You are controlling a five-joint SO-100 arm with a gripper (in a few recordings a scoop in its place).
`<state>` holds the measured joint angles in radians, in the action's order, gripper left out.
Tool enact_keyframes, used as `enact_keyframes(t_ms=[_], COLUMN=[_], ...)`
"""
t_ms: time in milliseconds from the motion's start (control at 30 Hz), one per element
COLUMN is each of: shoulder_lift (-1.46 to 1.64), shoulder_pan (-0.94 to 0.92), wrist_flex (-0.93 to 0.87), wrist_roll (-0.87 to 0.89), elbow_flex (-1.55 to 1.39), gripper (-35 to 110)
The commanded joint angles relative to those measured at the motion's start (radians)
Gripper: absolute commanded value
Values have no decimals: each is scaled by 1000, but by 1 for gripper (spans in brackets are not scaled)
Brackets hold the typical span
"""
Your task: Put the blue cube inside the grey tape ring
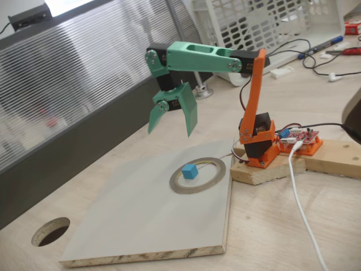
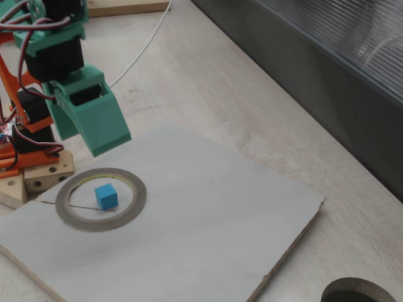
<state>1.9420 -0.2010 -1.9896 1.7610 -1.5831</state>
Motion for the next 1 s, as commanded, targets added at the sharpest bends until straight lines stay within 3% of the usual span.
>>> enact_keyframes(t_ms=[0,233,333,967], shoulder_lift=[94,94,86,84], shoulder_pan=[-2,-5,-14,-12], wrist_flex=[-23,-23,-23,-14], wrist_roll=[8,6,6,8], elbow_flex=[17,15,15,14], gripper=[45,6,-4,-2])
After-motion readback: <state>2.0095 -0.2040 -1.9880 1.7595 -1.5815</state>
